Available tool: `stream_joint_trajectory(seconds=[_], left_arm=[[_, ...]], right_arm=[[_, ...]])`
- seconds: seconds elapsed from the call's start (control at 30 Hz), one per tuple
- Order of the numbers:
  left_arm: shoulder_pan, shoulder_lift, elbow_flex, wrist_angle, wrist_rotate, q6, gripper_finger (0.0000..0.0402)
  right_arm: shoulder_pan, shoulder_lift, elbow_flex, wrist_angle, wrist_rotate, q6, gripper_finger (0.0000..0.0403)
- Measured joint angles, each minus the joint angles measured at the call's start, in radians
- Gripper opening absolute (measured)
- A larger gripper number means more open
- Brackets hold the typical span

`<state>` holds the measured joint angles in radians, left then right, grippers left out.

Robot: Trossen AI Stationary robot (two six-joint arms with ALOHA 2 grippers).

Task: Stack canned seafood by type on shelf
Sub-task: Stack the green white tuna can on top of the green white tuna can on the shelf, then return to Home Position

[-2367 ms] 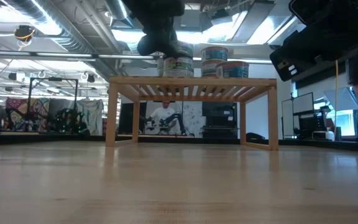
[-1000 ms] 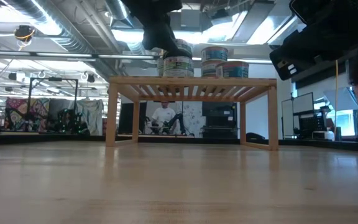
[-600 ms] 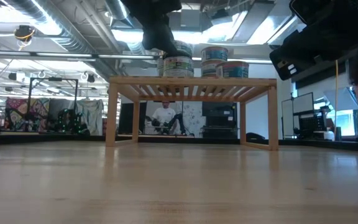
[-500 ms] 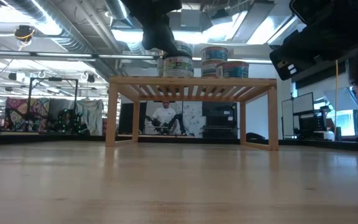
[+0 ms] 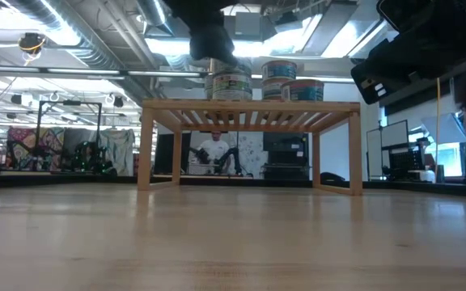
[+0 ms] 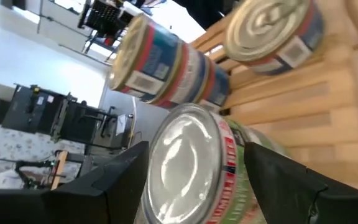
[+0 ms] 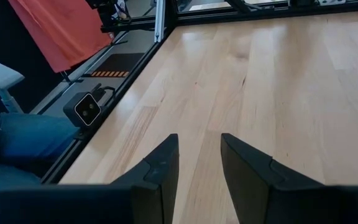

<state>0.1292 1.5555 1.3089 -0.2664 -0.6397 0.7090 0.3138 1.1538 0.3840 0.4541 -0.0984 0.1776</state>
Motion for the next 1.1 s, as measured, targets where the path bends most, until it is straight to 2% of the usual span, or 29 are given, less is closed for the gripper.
stream_joint_trajectory(seconds=[0.33,0.5,0.67,0.83,0.93,1.1], left_arm=[[0.036,0.000,0.000,0.020,-0.001,-0.004,0.0261],[-0.012,-0.037,-0.001,0.033,-0.002,-0.005,0.0260],[-0.077,-0.134,-0.001,0.039,-0.002,-0.032,0.0261],[-0.146,-0.279,-0.001,-0.023,0.000,-0.159,0.0260],[-0.177,-0.372,-0.001,-0.148,-0.001,-0.249,0.0260],[-0.214,-0.500,-0.001,-0.357,0.002,-0.497,0.0262]], right_arm=[[0.000,0.000,0.000,0.004,-0.012,0.000,0.0120],[0.000,0.000,0.001,0.081,-0.078,0.000,0.0120],[0.000,-0.030,0.002,0.064,-0.078,0.000,0.0120],[0.000,-0.156,0.002,-0.004,-0.077,0.000,0.0120],[0.000,-0.280,0.002,-0.081,-0.046,0.000,0.0120],[0.000,-0.520,0.002,-0.248,0.060,-0.017,0.0120]])
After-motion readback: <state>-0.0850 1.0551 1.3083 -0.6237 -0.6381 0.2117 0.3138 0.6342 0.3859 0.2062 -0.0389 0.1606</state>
